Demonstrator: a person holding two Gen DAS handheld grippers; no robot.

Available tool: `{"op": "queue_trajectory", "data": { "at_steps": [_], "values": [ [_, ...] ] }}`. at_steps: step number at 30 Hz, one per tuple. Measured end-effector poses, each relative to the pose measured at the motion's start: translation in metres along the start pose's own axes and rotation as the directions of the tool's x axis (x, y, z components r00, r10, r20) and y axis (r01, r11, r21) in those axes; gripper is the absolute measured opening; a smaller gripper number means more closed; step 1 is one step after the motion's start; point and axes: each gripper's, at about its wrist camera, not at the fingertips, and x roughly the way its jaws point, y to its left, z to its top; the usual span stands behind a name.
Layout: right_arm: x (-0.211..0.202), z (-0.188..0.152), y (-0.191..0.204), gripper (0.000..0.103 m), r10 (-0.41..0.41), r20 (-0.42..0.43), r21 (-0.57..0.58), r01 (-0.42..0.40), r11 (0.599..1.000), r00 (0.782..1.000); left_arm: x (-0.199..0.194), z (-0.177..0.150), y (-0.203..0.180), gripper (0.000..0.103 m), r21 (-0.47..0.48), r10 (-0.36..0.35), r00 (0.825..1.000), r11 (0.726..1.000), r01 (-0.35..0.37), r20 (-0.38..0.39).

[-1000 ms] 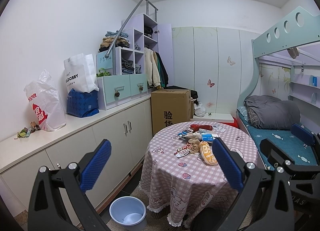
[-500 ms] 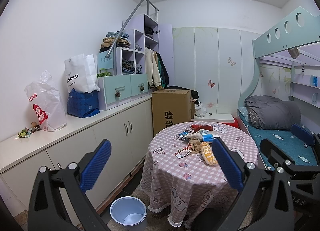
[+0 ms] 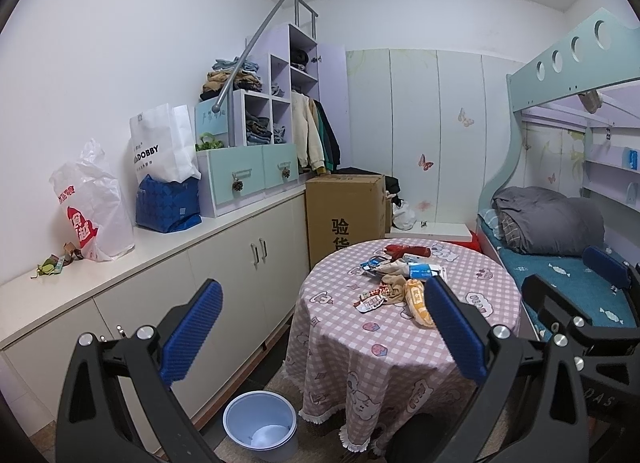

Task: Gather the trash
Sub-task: 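Reach the right gripper to the yellow-orange snack bag and grasp it while the left gripper grasps the red-white wrapper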

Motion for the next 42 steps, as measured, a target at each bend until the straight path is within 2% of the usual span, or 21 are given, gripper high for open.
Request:
{"op": "queue_trajectory", "data": {
  "at_steps": [4, 7, 12, 16, 20, 23, 26, 28, 31, 36, 40, 42],
  "values": [
    [0.011, 0.002, 0.000, 0.097, 0.011, -0.018, 0.005, -0.011, 1.000, 1.000, 0.010, -0.001, 0.006, 0.099, 0.009, 0.010, 1.000, 1.000, -0.010, -0.024],
    [0.026, -0.002, 0.003, 0.097, -0.005, -0.046, -0.013, 0.004, 1.000, 0.999, 0.026, -0.006, 0.014, 0.099, -0.010, 0.042, 0.997, 0.999, -0.043, -0.057],
    [0.058, -0.008, 0.004, 0.097, -0.032, -0.100, -0.030, 0.029, 0.999, 0.994, 0.061, -0.015, 0.023, 0.099, -0.025, 0.014, 0.992, 1.000, -0.017, -0.123],
    [0.089, -0.017, -0.003, 0.097, -0.027, -0.163, -0.008, 0.026, 1.000, 0.986, 0.095, -0.026, 0.027, 0.099, -0.046, -0.011, 0.980, 0.999, 0.002, -0.199],
    [0.120, -0.030, -0.015, 0.097, -0.026, -0.227, 0.037, 0.036, 0.999, 0.973, 0.134, -0.042, 0.028, 0.099, -0.060, -0.028, 0.959, 0.998, 0.012, -0.283],
    [0.143, -0.040, -0.028, 0.097, -0.033, -0.278, 0.066, 0.053, 0.996, 0.960, 0.167, -0.055, 0.023, 0.099, -0.060, -0.039, 0.935, 0.998, 0.019, -0.353],
    [0.164, -0.050, -0.043, 0.097, -0.042, -0.317, 0.097, 0.076, 0.992, 0.948, 0.203, -0.068, 0.016, 0.099, -0.097, -0.097, 0.897, 0.993, 0.061, -0.431],
    [0.181, -0.057, -0.058, 0.097, -0.036, -0.345, 0.130, 0.086, 0.988, 0.938, 0.222, -0.074, 0.008, 0.099, -0.112, -0.116, 0.878, 0.991, 0.072, -0.464],
    [0.201, -0.066, -0.072, 0.097, -0.030, -0.377, 0.163, 0.098, 0.982, 0.926, 0.250, -0.082, -0.009, 0.099, -0.085, -0.112, 0.858, 0.993, 0.080, -0.501],
    [0.251, -0.075, -0.080, 0.097, -0.002, -0.426, 0.173, 0.084, 0.981, 0.905, 0.290, -0.087, -0.027, 0.099, -0.011, -0.052, 0.851, 0.998, 0.054, -0.522],
    [0.294, -0.081, -0.080, 0.097, 0.021, -0.467, 0.165, 0.064, 0.984, 0.884, 0.318, -0.089, -0.029, 0.099, 0.001, -0.061, 0.841, 0.997, 0.074, -0.537],
    [0.312, -0.085, -0.080, 0.091, 0.032, -0.492, 0.161, 0.055, 0.985, 0.870, 0.332, -0.091, -0.032, 0.099, 0.017, -0.050, 0.833, 0.997, 0.071, -0.550]
  ]
}}
